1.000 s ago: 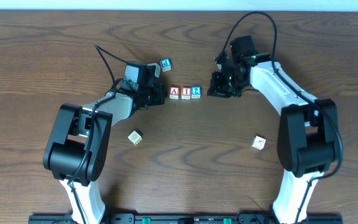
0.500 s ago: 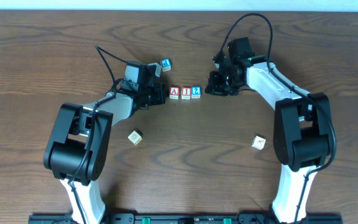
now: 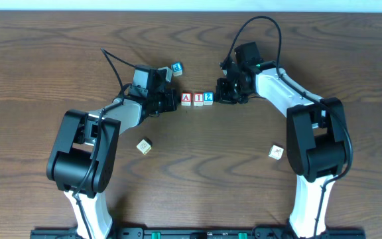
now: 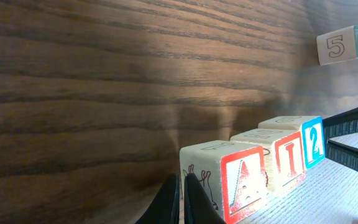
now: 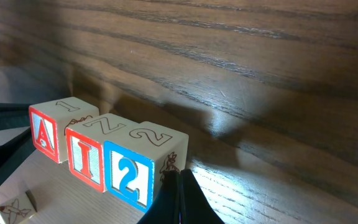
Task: Spell out Ai2
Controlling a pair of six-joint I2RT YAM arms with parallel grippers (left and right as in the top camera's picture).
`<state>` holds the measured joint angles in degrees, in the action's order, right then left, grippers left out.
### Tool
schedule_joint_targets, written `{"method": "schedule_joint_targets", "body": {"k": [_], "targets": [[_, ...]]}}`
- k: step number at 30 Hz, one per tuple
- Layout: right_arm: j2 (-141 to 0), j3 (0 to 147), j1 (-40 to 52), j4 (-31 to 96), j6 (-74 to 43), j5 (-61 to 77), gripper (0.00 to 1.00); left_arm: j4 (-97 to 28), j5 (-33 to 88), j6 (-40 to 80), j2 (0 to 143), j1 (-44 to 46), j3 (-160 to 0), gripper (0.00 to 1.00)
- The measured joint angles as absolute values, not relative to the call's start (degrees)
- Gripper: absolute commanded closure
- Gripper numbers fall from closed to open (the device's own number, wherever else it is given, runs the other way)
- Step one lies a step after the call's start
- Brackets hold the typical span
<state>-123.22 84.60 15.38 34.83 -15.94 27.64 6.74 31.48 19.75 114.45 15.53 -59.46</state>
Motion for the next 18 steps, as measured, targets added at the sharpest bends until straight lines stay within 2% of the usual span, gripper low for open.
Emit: {"method": "schedule_joint_targets", "body": {"k": [18], "targets": [[-123.2, 84.6, 16.0, 34.6, -16.4, 27.5, 0.98, 7.6, 32.6, 19.8, 114.5, 15.6, -59.5, 0.94]]}}
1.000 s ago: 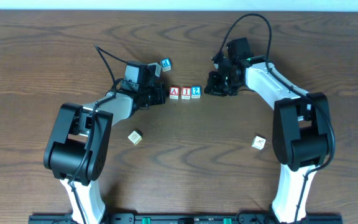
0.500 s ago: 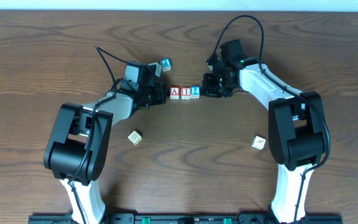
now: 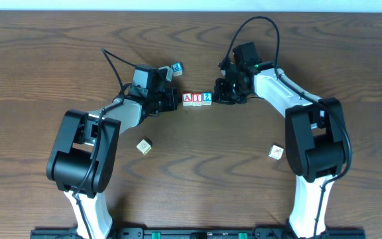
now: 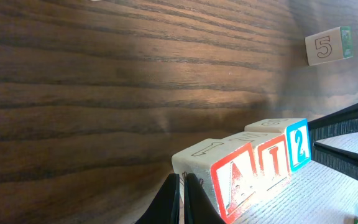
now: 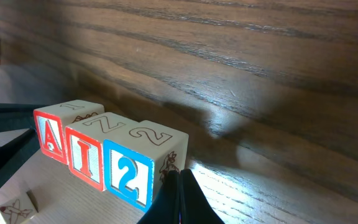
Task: Spell out Ai2
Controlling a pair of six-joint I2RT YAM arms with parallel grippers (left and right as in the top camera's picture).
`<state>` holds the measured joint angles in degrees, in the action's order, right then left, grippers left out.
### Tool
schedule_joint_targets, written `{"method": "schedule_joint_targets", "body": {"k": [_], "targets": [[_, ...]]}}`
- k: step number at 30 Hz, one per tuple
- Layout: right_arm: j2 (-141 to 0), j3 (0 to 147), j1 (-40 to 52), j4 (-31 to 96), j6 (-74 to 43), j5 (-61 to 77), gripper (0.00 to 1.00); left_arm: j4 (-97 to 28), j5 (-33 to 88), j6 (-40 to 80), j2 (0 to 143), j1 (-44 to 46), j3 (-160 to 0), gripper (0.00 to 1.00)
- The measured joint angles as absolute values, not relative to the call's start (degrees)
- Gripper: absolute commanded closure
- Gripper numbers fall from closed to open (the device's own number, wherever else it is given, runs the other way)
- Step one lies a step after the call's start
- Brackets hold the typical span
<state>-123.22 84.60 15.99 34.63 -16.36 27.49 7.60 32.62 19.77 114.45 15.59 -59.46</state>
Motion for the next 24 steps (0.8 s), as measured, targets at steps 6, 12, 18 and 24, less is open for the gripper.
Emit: {"method": "schedule_joint_targets", "body": {"k": [6, 12, 18, 24], "targets": [[-123.2, 84.6, 16.0, 34.6, -16.4, 26.5, 0.98, 7.6, 32.6, 19.7, 114.5, 15.8, -59.5, 0.94], [-123.2, 84.6, 15.9, 35.2, -16.4, 24.4, 0.98, 7.1, 32.6, 19.2, 114.5, 15.1, -59.5, 0.94], [-122.7, 89.5, 15.5, 41.7, -15.4, 19.5, 0.98, -0.6, 32.1, 16.0, 113.0, 13.6, -59.9, 0.94], [-112.5, 93.8, 15.3, 47.0, -13.7, 14.9, 0.98, -13.6, 26.6, 9.8, 100.7, 13.9, -61.7, 0.95]]}}
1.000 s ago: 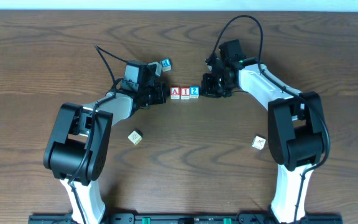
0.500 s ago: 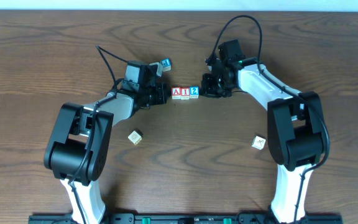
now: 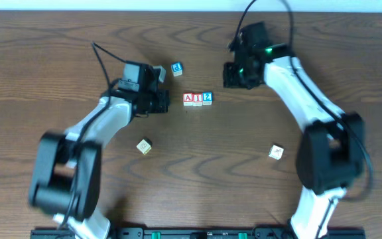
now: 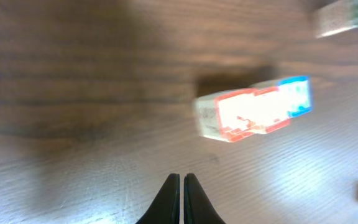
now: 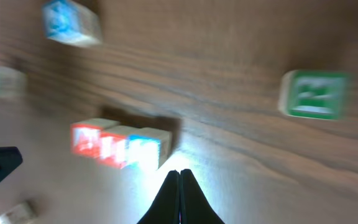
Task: Spell out Ai2
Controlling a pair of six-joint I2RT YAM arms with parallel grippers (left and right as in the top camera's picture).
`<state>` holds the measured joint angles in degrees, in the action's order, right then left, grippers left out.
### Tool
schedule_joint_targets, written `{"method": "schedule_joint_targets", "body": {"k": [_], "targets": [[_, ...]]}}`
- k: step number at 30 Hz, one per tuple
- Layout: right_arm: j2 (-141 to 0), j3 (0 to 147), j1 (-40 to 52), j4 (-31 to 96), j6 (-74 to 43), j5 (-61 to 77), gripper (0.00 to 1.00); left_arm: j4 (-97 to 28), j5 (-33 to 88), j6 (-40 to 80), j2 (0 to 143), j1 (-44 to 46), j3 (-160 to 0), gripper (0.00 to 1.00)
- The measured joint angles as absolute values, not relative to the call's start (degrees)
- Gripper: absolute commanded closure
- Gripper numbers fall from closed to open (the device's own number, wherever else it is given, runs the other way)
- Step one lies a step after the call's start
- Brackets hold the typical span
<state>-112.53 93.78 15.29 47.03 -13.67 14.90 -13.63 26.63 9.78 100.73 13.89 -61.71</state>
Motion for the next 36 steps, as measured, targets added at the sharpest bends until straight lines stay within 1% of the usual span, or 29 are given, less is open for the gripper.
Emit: {"method": "schedule_joint_targets", "body": {"k": [2, 6, 11, 16, 19, 23, 25, 28, 29, 30, 31, 32, 36], "targets": [[-105.9, 94.4, 15.3, 49.1, -13.1, 14.0, 0.98, -16.7, 25.2, 7.7, 94.1, 14.2, -62.8, 0.94], [-93.0, 95.6, 15.6, 57.7, -12.6, 11.9, 0.98, -26.7, 20.9, 4.1, 80.6, 16.2, -63.7, 0.94], [-79.5, 94.0, 20.7, 68.3, -12.6, 8.0, 0.98, -40.5, 11.6, 1.3, 67.0, 24.1, -63.9, 0.94], [-66.8, 79.5, 28.5, 70.5, -16.8, 6.8, 0.98, -52.1, 5.8, 2.2, 59.5, 32.3, -62.7, 0.94], [-56.3, 69.2, 31.8, 73.4, -21.3, 6.4, 0.98, -59.4, 0.4, 6.2, 53.1, 40.0, -60.1, 0.94], [-42.4, 64.4, 33.3, 76.0, -25.0, 4.9, 0.98, -62.0, -5.7, 10.5, 41.9, 47.8, -59.8, 0.94], [-36.2, 64.1, 33.3, 76.4, -26.2, 3.9, 0.99, -62.5, -8.4, 11.9, 38.1, 49.3, -59.8, 0.94], [-33.6, 64.0, 33.4, 78.1, -27.0, 2.7, 0.97, -62.5, -10.7, 13.1, 37.9, 49.6, -59.3, 0.93], [-33.7, 63.9, 33.4, 78.6, -27.1, 2.5, 0.75, -62.2, -11.0, 13.5, 38.5, 49.6, -58.9, 0.78], [-34.0, 63.8, 33.4, 79.1, -27.6, 2.2, 0.51, -61.8, -11.3, 13.4, 39.1, 49.6, -58.6, 0.52], [-34.3, 63.6, 33.4, 79.5, -27.6, 1.9, 0.25, -61.2, -11.5, 13.5, 39.9, 49.7, -58.4, 0.04], [-34.8, 63.4, 33.4, 79.9, -27.7, 1.7, 0.01, -60.5, -11.7, 13.9, 40.7, 49.7, -58.2, 0.05], [-35.4, 63.2, 33.4, 80.1, -27.7, 1.3, 0.01, -59.0, -12.3, 15.2, 42.0, 49.7, -57.9, 0.04]]}}
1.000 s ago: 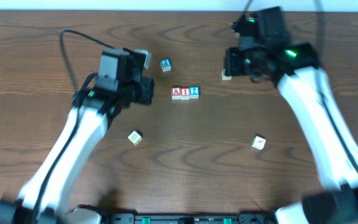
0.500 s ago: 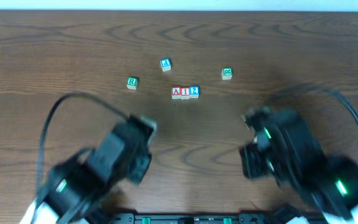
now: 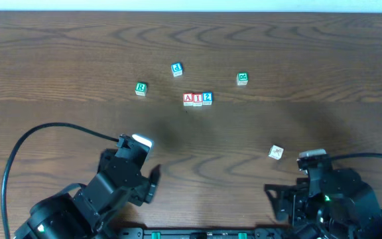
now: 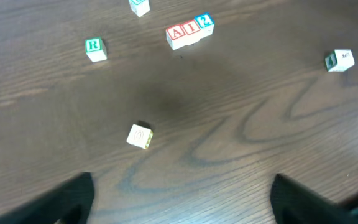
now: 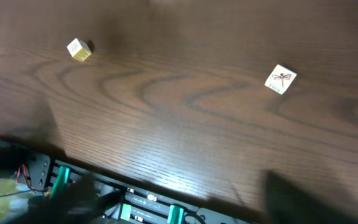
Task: Spell out Ai2
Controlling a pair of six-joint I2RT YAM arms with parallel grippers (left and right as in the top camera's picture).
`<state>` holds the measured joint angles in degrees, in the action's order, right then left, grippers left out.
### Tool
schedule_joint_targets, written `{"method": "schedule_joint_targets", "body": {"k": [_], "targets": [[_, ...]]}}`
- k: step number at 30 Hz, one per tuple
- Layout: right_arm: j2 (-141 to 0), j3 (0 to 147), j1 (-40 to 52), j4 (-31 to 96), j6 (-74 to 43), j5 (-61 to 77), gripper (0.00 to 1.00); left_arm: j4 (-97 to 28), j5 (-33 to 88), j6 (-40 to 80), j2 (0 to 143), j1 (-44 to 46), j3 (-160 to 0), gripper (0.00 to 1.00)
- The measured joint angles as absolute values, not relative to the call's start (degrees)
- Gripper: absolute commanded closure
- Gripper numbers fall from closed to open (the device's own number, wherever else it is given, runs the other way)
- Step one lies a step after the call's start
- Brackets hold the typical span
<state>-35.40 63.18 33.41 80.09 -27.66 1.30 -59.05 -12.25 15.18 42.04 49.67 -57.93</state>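
Three blocks form a tight row at the far middle of the table: red A (image 3: 188, 99), red I (image 3: 197, 99) and blue 2 (image 3: 207, 97). The left wrist view shows the same row (image 4: 189, 32) far off. My left gripper (image 4: 182, 208) is open, its dark fingers (image 4: 73, 194) spread wide over bare wood near the table's front edge. On the other side my right gripper (image 5: 185, 199) is also open and empty, above the front edge at the right. Both arms sit low at the near side, far from the row.
Loose blocks lie around: a blue one (image 3: 176, 68), a green R (image 3: 140, 88), another green one (image 3: 242, 78), a white dragonfly block (image 3: 275, 152) and a yellowish block (image 4: 139, 135). The mounting rail (image 5: 135, 202) runs along the table's front edge.
Both arms have gone from hovering by the row to the table's near edge. Both grippers were shut and are now open wide. The row of blocks has not moved.
First my shut grippers stood at either end of the A, I, 2 row, small gaps showing between the blocks. Then the row was tight between them. Later both grippers were lifted off, still shut. Now both arms are back at the near edge, open.
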Motion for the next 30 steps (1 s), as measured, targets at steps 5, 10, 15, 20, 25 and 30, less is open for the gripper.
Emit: {"method": "schedule_joint_targets", "body": {"k": [5, 10, 15, 20, 25, 30], "targets": [[-35.4, 63.2, 33.4, 81.0, -27.9, 1.3, 0.01, -59.4, -12.4, 16.3, 42.0, 49.7, -57.9, 0.05], [-35.4, 63.2, 33.4, 81.0, -27.9, 1.3, 0.01, -59.4, -12.4, 16.6, 42.0, 49.7, -57.9, 0.05], [-35.4, 63.2, 33.4, 81.0, -27.9, 1.3, 0.01, -59.4, -12.4, 16.6, 42.0, 49.7, -57.9, 0.05], [-35.4, 63.2, 33.4, 81.0, -27.9, 1.3, 0.01, -59.6, -12.4, 16.6, 42.0, 49.6, -57.9, 0.05], [-35.4, 63.2, 33.4, 81.0, -27.9, 1.3, 0.01, -59.8, -12.4, 16.6, 41.9, 43.9, -57.9, 0.04], [-35.4, 63.2, 33.4, 81.0, -27.9, 1.3, 0.00, -54.5, -11.6, 16.4, 38.7, 27.4, -54.1, 0.05]]}}
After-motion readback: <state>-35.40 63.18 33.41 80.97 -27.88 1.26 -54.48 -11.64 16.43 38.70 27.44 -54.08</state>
